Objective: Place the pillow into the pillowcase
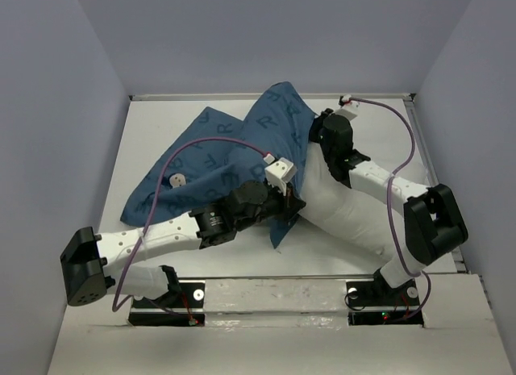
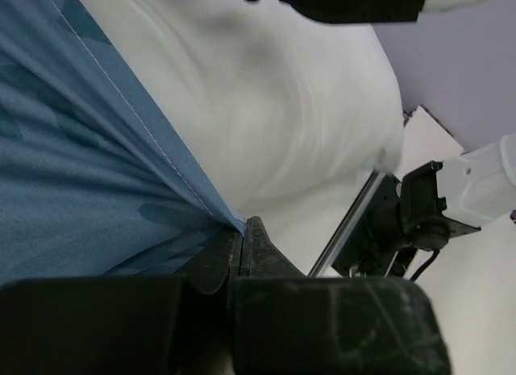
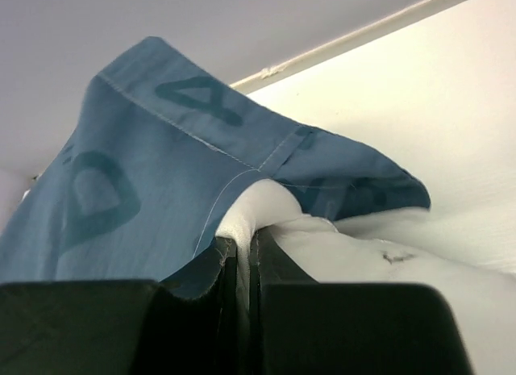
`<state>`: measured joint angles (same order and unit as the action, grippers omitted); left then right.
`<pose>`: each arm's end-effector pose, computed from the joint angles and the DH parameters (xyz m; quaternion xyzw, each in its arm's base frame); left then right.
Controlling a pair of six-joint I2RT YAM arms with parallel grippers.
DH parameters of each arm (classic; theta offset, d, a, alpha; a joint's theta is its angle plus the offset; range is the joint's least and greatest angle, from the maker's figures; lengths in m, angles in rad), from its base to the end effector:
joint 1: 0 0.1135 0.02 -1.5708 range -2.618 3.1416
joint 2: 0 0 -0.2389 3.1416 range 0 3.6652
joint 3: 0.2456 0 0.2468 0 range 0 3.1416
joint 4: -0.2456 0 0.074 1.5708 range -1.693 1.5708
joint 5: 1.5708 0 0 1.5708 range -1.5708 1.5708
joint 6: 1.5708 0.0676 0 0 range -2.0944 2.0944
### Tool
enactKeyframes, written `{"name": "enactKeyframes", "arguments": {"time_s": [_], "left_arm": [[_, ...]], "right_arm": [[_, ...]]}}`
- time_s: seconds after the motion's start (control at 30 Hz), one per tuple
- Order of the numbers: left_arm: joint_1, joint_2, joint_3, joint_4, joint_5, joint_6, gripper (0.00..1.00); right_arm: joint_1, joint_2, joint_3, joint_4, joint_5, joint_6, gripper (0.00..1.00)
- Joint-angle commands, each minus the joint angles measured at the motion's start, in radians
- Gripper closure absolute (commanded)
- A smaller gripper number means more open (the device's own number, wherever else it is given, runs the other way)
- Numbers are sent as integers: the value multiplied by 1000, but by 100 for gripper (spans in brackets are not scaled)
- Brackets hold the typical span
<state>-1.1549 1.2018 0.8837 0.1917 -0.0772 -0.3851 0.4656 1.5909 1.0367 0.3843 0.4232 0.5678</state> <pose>0.1342 -0.2909 0.3006 0.2579 0.7045 -0.4390 0.4944 0.3642 0.1519 0.2545 0.1734 0.7396 0.1717 0.6272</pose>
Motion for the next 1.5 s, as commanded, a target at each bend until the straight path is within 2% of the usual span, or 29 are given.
{"name": "enactKeyframes", "arguments": {"time_s": [0.0, 0.13, 0.23, 0.3, 0.4, 0.43, 0.53, 0.57, 0.6, 0.63, 0.67, 0.7, 0.77, 0.8, 0.83, 0.97, 1.07, 1.23, 1.37, 1.47], "left_arm": [[-51, -89, -31, 82, 231, -63, 100], [-5, -171, -123, 60, 200, -103, 100], [58, -188, -213, 98, 225, -149, 100], [72, -165, -221, 141, 249, -152, 100], [75, -55, -166, 228, 304, -133, 100], [73, 37, -122, 283, 329, -132, 100], [72, 91, -51, 331, 395, -133, 100], [70, 93, -37, 330, 401, -129, 93], [72, 90, -29, 330, 421, -120, 78], [72, 79, -14, 313, 418, -100, 39], [73, 35, 24, 210, 349, -43, 16], [78, 6, 41, 159, 317, -20, 13], [133, -80, 80, 63, 272, -9, 13], [167, -99, 95, 39, 251, -24, 22], [243, -110, 118, -27, 232, -41, 25], [352, -13, 272, -190, 125, -48, 32], [382, 148, 386, -268, 30, -3, 34], [403, 388, 569, -323, 50, 35, 34], [399, 453, 578, -325, 53, 57, 36], [386, 469, 572, -321, 105, 86, 38]], "right_arm": [[-74, -22, 170, 61, 223, -20, 100], [-124, -54, 216, 24, 213, -25, 100], [-134, -83, 186, 21, 139, -39, 100], [-73, -89, 120, 48, 83, -31, 100], [37, -71, -7, 97, 78, -37, 100], [83, -54, -44, 102, 69, -29, 100], [113, -32, -75, 94, 77, -26, 100], [113, -31, -89, 93, 48, -26, 100], [113, -43, -99, 90, 26, -28, 100], [113, -60, -130, 74, -1, -28, 100], [113, -93, -173, 76, -33, -29, 100], [113, -107, -184, 61, -46, -35, 100], [113, -137, -207, 41, -81, -46, 100], [113, -155, -227, 41, -122, -46, 100], [113, -189, -259, 41, -142, -43, 100], [113, -256, -331, 56, -210, -42, 100], [113, -282, -385, 93, -261, -42, 100], [113, -302, -423, 116, -305, -36, 100], [113, -315, -428, 113, -314, -48, 100], [113, -324, -431, 114, -313, -54, 100]]}}
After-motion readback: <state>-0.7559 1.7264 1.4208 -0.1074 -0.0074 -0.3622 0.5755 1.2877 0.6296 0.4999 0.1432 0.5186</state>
